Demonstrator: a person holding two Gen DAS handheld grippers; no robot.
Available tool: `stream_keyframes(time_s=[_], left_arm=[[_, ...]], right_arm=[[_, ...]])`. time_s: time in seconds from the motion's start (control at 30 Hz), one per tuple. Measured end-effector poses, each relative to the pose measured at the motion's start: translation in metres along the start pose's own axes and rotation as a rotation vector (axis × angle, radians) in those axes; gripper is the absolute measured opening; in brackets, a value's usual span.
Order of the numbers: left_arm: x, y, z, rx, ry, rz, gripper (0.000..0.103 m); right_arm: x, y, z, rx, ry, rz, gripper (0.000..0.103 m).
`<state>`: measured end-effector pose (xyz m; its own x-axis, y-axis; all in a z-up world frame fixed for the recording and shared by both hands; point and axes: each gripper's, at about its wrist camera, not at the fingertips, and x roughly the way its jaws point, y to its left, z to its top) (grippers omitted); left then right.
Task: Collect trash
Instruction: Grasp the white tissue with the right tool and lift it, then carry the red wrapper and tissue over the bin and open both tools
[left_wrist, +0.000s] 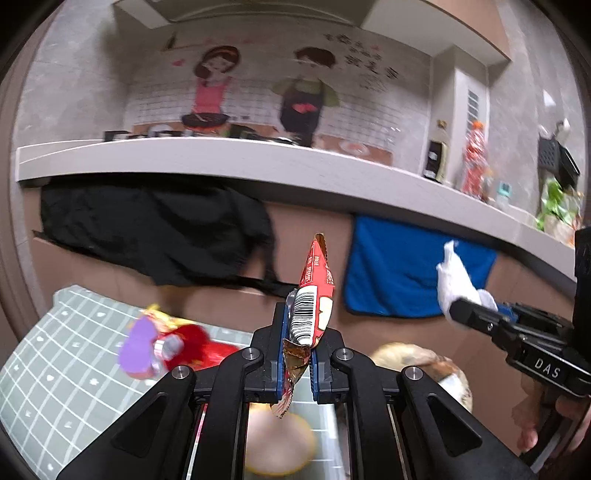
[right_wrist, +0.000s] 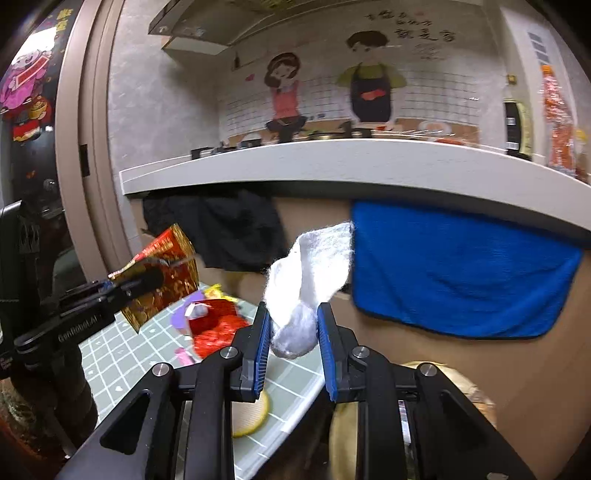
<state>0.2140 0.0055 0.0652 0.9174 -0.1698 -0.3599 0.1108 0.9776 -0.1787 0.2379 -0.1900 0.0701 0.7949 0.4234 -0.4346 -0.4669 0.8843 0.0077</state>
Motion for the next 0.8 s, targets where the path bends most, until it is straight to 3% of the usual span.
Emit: stream_keyframes(time_s=[0.37,0.8], left_arm=[[0.039,-0.066,-0.013,0.07,0.07,-0.093,0.01],[0.061,-0.093,-0.022,0.088,0.111,-0.169,0.01]], right_arm=[[-0.034,-0.066,-0.025,0.089,-0.011,-0.097,0.022],[-0.038,-0.093,-0.036,0.127,-0.015,-0.154,0.022]])
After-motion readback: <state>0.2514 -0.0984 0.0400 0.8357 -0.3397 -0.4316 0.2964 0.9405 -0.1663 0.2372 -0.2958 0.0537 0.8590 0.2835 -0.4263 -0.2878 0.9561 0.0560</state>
